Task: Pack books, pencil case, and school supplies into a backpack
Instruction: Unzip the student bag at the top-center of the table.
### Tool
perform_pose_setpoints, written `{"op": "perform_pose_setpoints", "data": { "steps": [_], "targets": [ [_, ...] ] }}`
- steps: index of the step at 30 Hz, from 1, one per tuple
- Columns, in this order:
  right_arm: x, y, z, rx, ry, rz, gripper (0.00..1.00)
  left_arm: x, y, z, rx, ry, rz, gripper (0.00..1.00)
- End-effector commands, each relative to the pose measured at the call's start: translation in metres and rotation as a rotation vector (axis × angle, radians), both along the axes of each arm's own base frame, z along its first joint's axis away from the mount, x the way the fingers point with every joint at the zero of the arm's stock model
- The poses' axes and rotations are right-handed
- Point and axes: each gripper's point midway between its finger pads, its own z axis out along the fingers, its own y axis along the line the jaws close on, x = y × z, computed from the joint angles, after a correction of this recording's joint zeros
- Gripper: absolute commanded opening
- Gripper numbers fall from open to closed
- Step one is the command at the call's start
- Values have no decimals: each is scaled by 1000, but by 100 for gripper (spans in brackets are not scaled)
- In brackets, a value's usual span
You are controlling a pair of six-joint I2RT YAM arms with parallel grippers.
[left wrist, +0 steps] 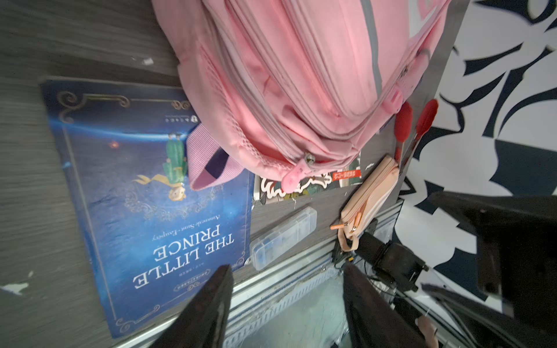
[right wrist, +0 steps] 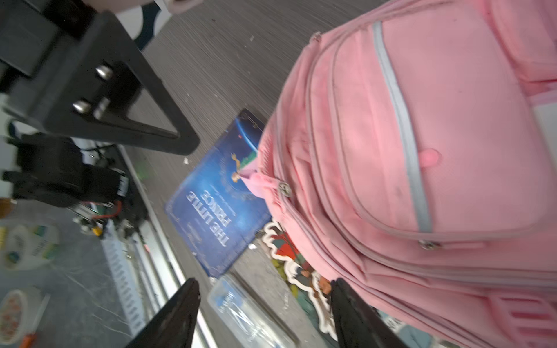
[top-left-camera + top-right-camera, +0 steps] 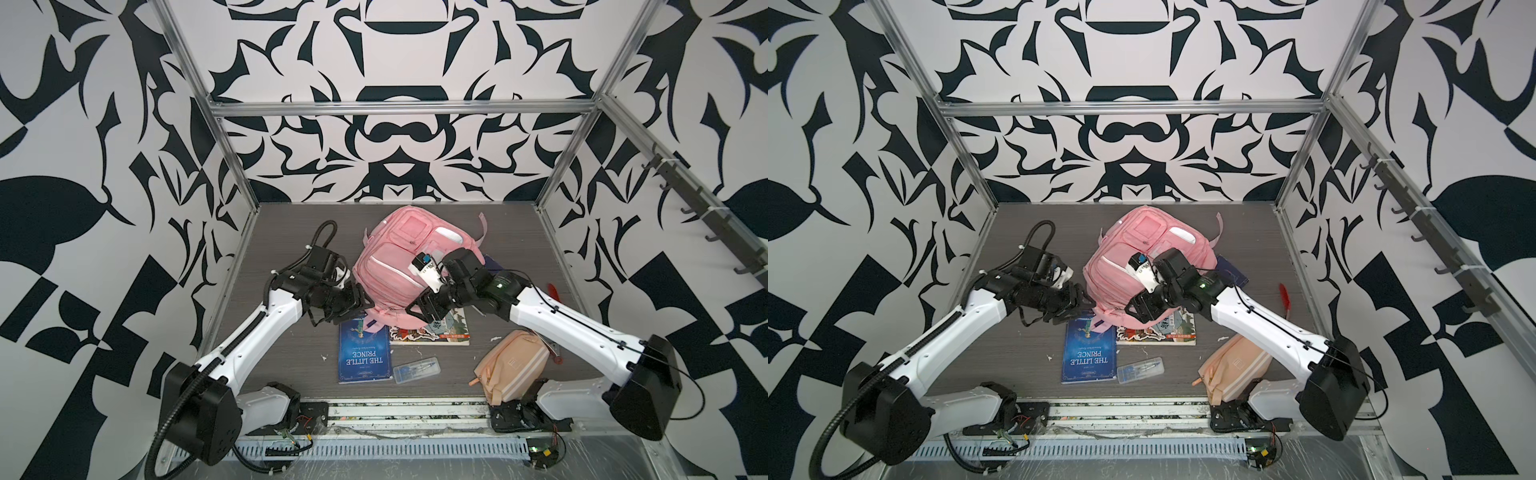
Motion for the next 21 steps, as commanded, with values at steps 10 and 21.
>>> {"op": "perform_pose_setpoints", "data": {
  "steps": [10,21],
  "targets": [
    [30,-2,-72,-199,-33,137,70,19,-27,-23,52,87,-105,56],
    [27,5,-87,-195,18,167,38,6,-39,-53,57,169,-23,52]
  ]
}}
